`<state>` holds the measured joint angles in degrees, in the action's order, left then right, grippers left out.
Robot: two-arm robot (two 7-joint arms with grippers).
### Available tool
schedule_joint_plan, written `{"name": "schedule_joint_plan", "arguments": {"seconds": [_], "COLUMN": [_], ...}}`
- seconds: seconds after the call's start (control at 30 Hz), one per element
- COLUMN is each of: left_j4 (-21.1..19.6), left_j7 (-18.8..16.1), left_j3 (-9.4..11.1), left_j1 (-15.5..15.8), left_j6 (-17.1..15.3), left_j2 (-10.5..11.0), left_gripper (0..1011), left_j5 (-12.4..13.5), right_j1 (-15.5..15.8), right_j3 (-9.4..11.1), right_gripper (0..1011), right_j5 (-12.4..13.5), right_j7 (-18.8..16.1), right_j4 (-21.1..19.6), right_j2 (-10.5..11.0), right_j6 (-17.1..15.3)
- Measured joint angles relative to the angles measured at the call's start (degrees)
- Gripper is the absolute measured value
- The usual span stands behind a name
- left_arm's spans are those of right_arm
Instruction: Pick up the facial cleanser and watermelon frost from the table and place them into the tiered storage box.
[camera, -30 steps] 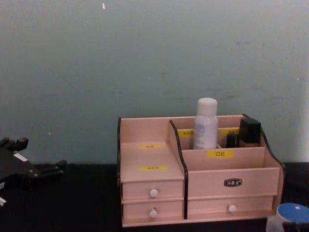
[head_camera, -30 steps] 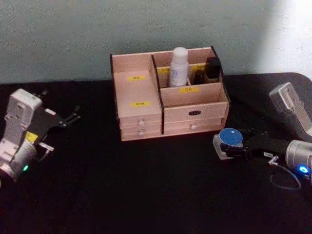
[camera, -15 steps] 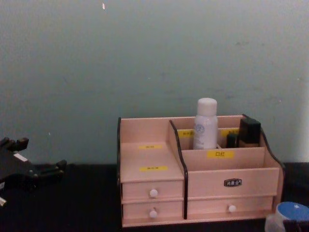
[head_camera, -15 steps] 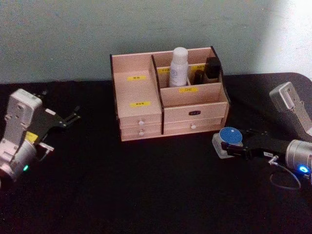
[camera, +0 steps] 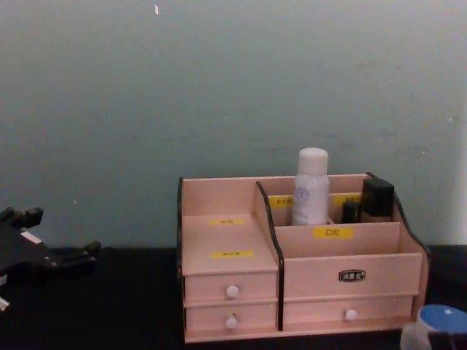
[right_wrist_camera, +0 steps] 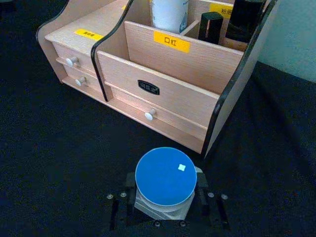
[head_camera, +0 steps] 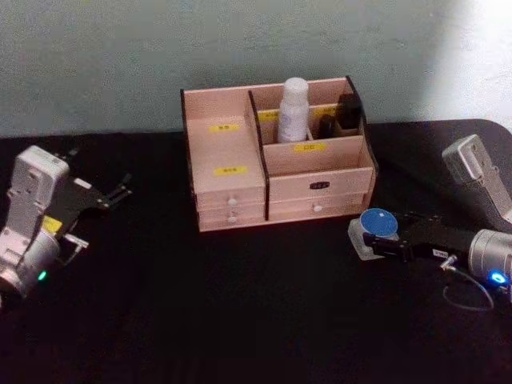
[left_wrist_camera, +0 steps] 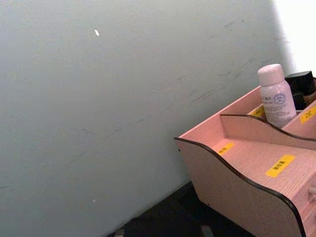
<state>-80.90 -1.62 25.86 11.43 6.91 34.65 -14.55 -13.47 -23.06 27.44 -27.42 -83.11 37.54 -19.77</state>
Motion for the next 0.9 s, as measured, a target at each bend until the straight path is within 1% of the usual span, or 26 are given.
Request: {"name": "schedule_joint_plan", "arguments": {"seconds": [0.2,0.43,0.57,0.7,0.9], "left_j4": [0.0,0.0,0.0,0.0,0.0], "left_j7": [0.0,0.0,0.0,0.0,0.0], "left_j3": [0.0,0.0,0.0,0.0,0.0], "left_j1": [0.0,0.0,0.0,0.0,0.0], "left_j6": [0.0,0.0,0.0,0.0,0.0], "left_j2": [0.0,0.0,0.0,0.0,0.0], "left_gripper": [1001,1001,1001,1001,1001], "left_j5": [0.0,0.0,0.0,0.0,0.0], "right_j1": [0.0,0.06,0.14,0.09,-1.29], "right_j3": [-0.18,-0.43,-0.62,-0.87,-1.97], "right_gripper": [719,720,720,720,720], "right_j5": [-0.31,-0.24,0.54,1.15,2.38], "right_j7": [-0.37,-2.58,-4.32,-5.35,-7.58], "right_j4": [-0.01,-0.47,-1.1,-1.51,-1.67], "right_j2": [0.2,0.77,1.26,1.52,1.69], "right_j6": [0.49,2.08,3.15,3.66,4.51]}}
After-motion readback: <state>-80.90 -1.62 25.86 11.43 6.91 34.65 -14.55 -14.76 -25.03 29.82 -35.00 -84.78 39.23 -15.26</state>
